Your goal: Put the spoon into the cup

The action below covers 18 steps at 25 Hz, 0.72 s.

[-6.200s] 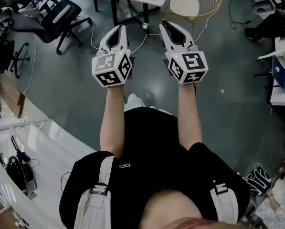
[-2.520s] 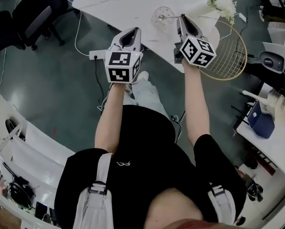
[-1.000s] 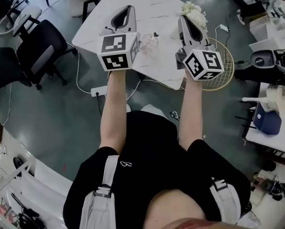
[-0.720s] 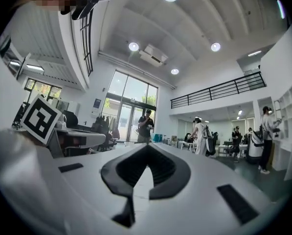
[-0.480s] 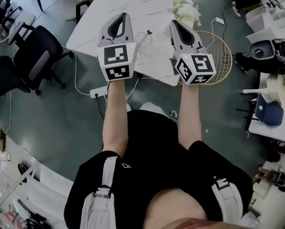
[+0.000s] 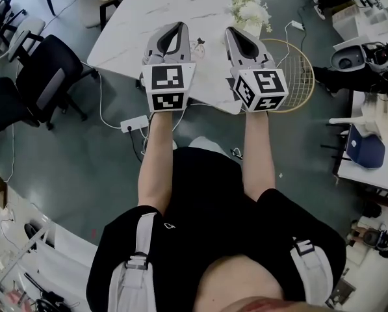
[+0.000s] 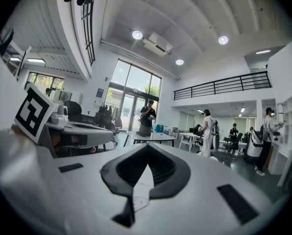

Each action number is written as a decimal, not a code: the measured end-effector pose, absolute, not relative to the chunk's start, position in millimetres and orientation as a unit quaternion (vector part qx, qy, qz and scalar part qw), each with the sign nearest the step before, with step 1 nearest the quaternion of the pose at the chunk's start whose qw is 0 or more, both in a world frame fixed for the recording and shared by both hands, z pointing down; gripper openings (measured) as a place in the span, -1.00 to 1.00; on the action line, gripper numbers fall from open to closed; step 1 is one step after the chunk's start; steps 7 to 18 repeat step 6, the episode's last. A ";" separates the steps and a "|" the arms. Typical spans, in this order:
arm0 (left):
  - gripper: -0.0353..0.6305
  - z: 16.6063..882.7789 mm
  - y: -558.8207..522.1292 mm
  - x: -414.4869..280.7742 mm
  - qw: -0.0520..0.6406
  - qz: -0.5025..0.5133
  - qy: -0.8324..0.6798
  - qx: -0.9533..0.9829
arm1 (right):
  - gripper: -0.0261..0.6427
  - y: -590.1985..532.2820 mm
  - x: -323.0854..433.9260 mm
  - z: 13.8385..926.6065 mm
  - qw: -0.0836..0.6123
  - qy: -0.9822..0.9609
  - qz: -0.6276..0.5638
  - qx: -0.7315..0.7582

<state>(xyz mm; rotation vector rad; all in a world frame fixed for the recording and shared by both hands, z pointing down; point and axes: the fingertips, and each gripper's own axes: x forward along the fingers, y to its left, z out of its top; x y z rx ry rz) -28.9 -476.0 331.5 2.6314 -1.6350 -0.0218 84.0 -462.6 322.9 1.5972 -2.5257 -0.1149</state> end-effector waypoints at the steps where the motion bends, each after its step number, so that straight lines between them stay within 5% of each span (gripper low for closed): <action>1: -0.85 333.0 -476.8 -30.4 0.024 -0.006 -0.530 0.848 | -0.90 -462.8 83.8 322.2 0.075 -0.843 -0.039 0.531; 18: -0.85 336.3 -479.8 -37.9 0.027 -0.003 -0.545 0.838 | -0.90 -463.8 85.1 324.7 0.078 -0.842 -0.040 0.532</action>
